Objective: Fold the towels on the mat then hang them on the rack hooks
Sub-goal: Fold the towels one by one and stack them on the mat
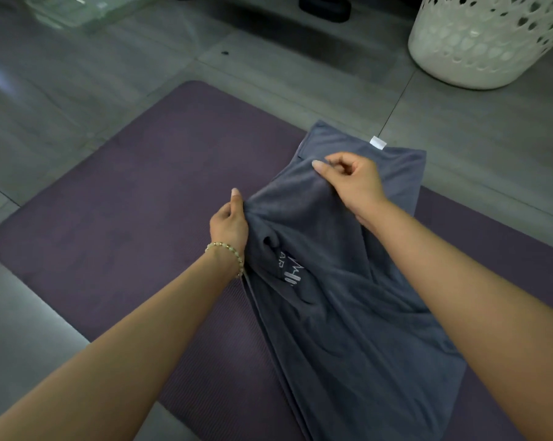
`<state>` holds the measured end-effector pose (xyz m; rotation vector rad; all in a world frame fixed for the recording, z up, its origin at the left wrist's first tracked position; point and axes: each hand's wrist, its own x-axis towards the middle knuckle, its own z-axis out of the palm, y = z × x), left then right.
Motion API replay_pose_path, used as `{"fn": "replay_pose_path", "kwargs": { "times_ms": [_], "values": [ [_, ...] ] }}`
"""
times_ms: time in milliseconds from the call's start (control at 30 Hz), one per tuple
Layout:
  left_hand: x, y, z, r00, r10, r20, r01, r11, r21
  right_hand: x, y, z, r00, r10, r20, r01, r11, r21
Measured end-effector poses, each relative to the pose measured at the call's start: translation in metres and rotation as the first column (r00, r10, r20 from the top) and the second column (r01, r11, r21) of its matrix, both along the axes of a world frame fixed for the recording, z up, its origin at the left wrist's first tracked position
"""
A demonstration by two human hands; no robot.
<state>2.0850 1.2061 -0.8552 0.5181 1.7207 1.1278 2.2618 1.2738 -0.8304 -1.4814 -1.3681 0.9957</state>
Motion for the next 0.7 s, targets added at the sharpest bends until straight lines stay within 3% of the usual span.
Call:
{"fn": "replay_pose_path", "kwargs": {
  "times_ms": [100, 233, 467, 600, 700],
  "values": [
    [0.002, -0.002, -0.004, 0.995, 0.063, -0.082, -0.066, 0.997, -0.034, -0.008, 0.015, -0.021, 0.967, 0.019, 0.254, -0.016, 1.000, -0.012],
    [0.002, -0.011, -0.004, 0.981, 0.126, -0.147, -0.128, 0.992, 0.000, -0.008, 0.006, -0.030, 0.954, 0.088, 0.287, -0.075, 0.996, -0.054],
    [0.018, -0.032, 0.041, 0.980, -0.116, -0.163, 0.149, 0.967, 0.207, 0.030, -0.077, 0.039, 0.997, 0.076, 0.027, -0.074, 0.994, -0.079],
    [0.036, -0.049, 0.100, 0.871, -0.447, -0.201, 0.490, 0.802, 0.341, 0.056, -0.135, 0.109, 0.980, 0.199, -0.024, -0.200, 0.972, -0.123],
    [0.050, -0.061, 0.153, 0.660, -0.720, -0.213, 0.742, 0.581, 0.335, 0.076, -0.165, 0.164, 0.941, 0.337, 0.023, -0.334, 0.938, -0.096]
  ]
}}
